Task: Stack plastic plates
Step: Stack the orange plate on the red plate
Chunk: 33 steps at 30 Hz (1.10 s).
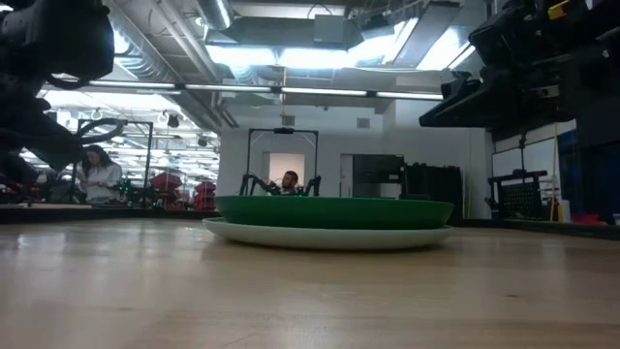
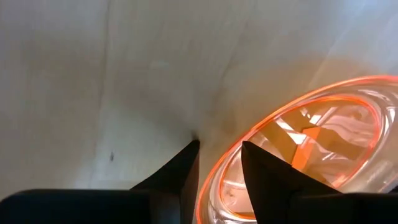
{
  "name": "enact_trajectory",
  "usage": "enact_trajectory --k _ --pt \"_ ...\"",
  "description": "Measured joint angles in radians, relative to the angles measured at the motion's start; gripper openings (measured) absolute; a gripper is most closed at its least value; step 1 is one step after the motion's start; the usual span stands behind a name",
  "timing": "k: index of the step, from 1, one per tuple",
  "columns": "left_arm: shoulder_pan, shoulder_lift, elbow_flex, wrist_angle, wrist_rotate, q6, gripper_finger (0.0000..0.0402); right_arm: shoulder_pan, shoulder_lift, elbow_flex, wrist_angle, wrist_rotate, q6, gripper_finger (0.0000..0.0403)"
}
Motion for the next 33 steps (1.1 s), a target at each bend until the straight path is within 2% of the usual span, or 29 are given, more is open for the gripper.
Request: enact_trajectory --k 5,16,26,33 --pt "0.0 0.001 -0.005 0.017 0.021 -0.002 0.0099 0.0 0.0 0.0 0.0 0.0 0.0 0.0133" --pt "-0.001 0.003 -0.007 0.039 0.033 0.005 0.0008 0.0 0.0 0.0 0.0 0.0 0.0 0.0133" --pt "0.004 -0.002 0.012 0.06 0.026 0.004 0.0003 0.0 0.0 0.0 0.005 0.0 0.0 0.0133" --pt "0.081 -0.039 0.105 0.103 0.018 0.003 0.0002 0.0 0.0 0.0 0.023 0.0 0.0 0.0133"
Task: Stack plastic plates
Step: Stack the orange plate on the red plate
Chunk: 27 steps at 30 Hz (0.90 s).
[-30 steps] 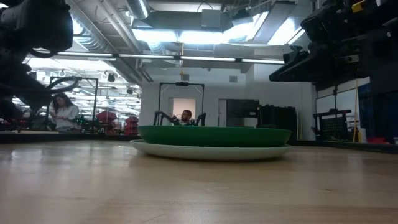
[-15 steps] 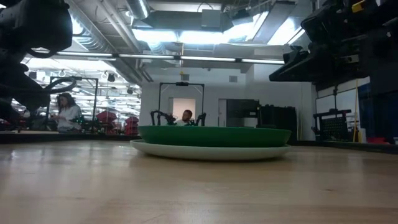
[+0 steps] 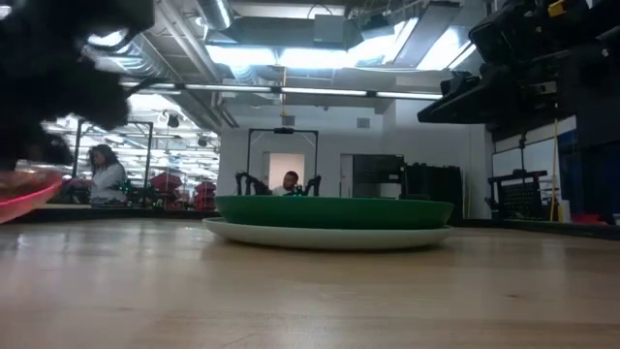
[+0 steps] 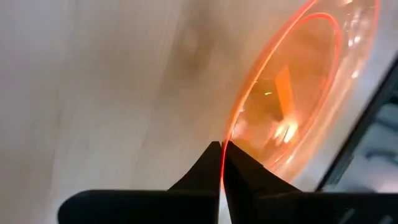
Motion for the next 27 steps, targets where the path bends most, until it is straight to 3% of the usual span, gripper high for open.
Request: enact_trajectory --k 11,21,27 --pt "0.127 -0.025 0.206 0.008 -0.096 -0.01 0.0006 0.0 0.0 0.0 -0.003 0.0 0.0 0.0133" --pt "0.228 -0.023 0.279 0.145 -0.36 -0.023 0.0007 0.0 0.0 0.0 -0.002 0.0 0.0 0.0133" --pt "0.266 0.003 0.262 0.279 -0.48 0.13 0.0007 0.0 0.0 0.0 -0.002 0.0 0.0 0.0133"
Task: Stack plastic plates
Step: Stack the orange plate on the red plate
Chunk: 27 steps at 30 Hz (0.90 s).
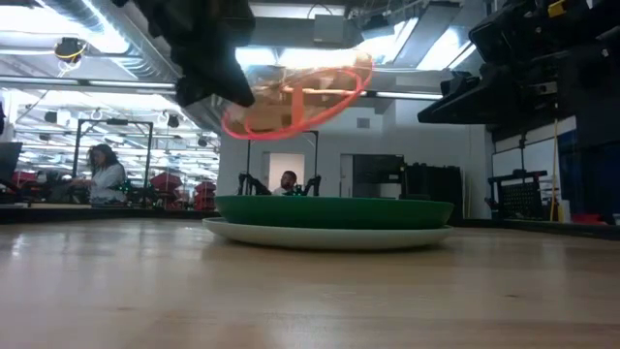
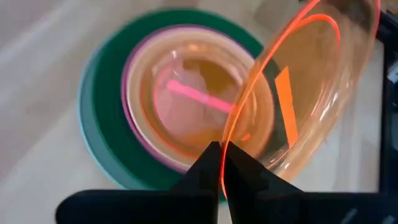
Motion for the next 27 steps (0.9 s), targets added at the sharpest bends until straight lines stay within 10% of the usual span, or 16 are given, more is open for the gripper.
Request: enact_trajectory --k 27 --pt "0.089 0.276 0.0 0.181 -0.016 0.092 0.0037 0.0 0.0 0.0 -0.001 0.0 0.0 0.0133"
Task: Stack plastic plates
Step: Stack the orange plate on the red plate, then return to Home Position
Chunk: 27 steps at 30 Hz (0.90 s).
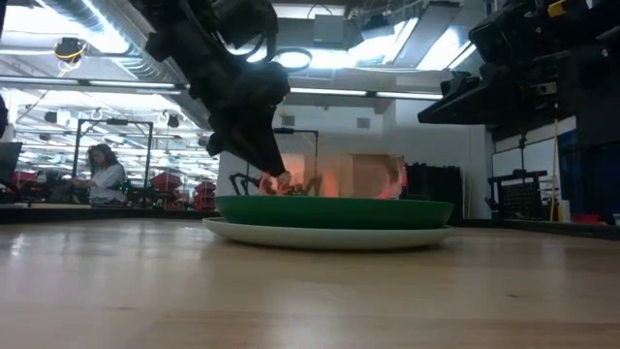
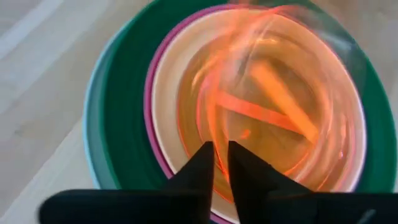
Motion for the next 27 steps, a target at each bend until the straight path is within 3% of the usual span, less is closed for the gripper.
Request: enact_trajectory --k 8,16,22,27 --pt "0.031 -0.05 0.0 -0.027 0.176 0.069 0.0111 0.0 0.0 0.0 -0.009 0.009 0.037 0.0133" --pt "-0.023 -0.167 0.001 -0.04 0.031 0.368 0.0115 0.0 0.0 0.0 -0.034 0.119 0.038 0.0133" --pt "-0.048 -0.208 0.0 0.051 0.019 0.547 0.0114 0.0 0.0 0.0 -0.027 0.172 0.038 0.0133" --pt "-0.05 -0.235 -0.082 0.291 0.015 0.642 0.0114 0.0 0.0 0.0 -0.023 0.161 0.043 0.0133"
